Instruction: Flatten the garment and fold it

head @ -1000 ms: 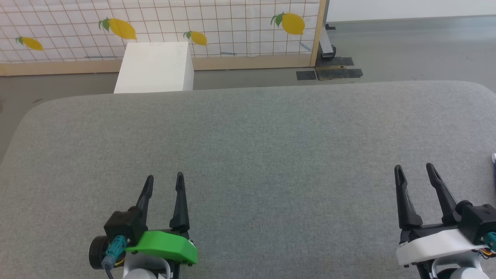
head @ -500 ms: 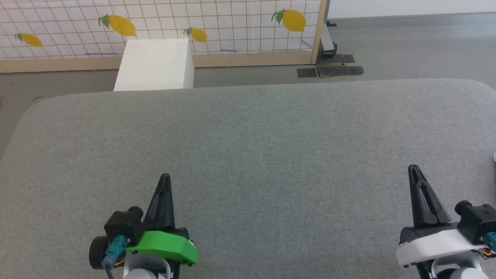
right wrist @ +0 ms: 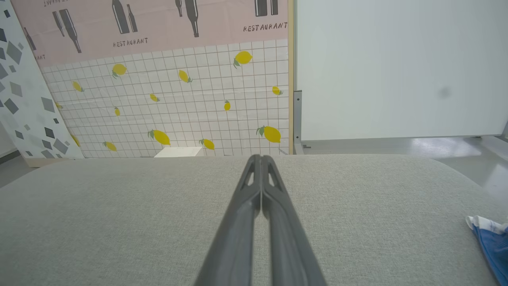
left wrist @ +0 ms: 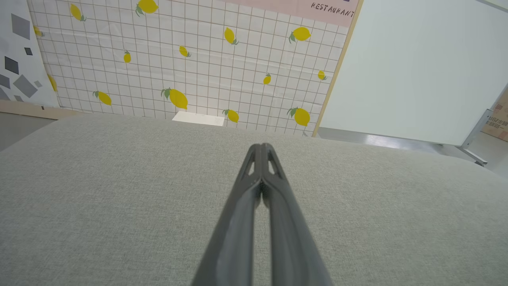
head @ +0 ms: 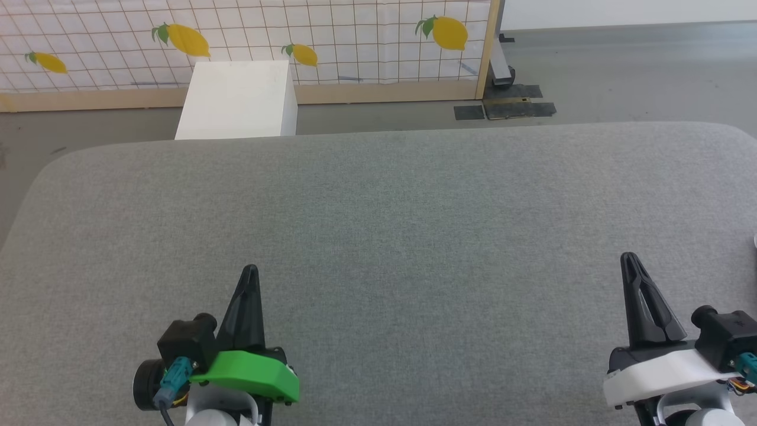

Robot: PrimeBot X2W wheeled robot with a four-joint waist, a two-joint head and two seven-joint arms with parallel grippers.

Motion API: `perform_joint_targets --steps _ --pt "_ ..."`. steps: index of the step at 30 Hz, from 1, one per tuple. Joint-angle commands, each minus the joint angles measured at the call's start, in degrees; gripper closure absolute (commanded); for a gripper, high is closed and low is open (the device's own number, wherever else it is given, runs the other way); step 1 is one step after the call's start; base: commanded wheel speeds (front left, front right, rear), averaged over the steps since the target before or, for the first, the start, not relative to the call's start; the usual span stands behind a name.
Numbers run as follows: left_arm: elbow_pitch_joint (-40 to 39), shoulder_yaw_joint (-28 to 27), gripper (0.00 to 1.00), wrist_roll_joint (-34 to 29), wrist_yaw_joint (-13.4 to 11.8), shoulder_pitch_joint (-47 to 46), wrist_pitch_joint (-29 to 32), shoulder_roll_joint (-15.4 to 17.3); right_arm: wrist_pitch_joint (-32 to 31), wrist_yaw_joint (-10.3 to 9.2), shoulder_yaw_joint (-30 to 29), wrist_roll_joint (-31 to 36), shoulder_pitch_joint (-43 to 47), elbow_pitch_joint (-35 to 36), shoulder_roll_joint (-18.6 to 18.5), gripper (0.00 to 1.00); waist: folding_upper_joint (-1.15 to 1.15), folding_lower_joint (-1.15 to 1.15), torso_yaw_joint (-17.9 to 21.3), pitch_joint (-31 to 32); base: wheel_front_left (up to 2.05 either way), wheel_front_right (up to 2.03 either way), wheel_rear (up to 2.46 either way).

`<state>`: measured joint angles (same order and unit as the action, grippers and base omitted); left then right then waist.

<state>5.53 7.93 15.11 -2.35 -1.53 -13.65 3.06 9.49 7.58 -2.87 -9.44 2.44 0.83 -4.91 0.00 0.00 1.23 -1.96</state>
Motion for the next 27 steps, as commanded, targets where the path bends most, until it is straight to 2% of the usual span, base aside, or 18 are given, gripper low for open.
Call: perform_joint_targets --steps 1,27 --pt "-0.28 -0.39 1.00 -1.11 0.18 0.15 0.45 -0.02 -0.40 -0.01 0.14 0.85 -0.23 -0.08 0.18 1.00 0.00 0.00 -0.02 0.03 0.00 0.00 0.00" --pt "-1.48 -2.12 1.00 -4.32 0.67 0.47 3.47 -0.06 -2.49 -0.03 0.77 2.82 -0.74 -0.25 0.61 1.00 0.00 0.00 -0.29 0.47 0.00 0.00 0.00"
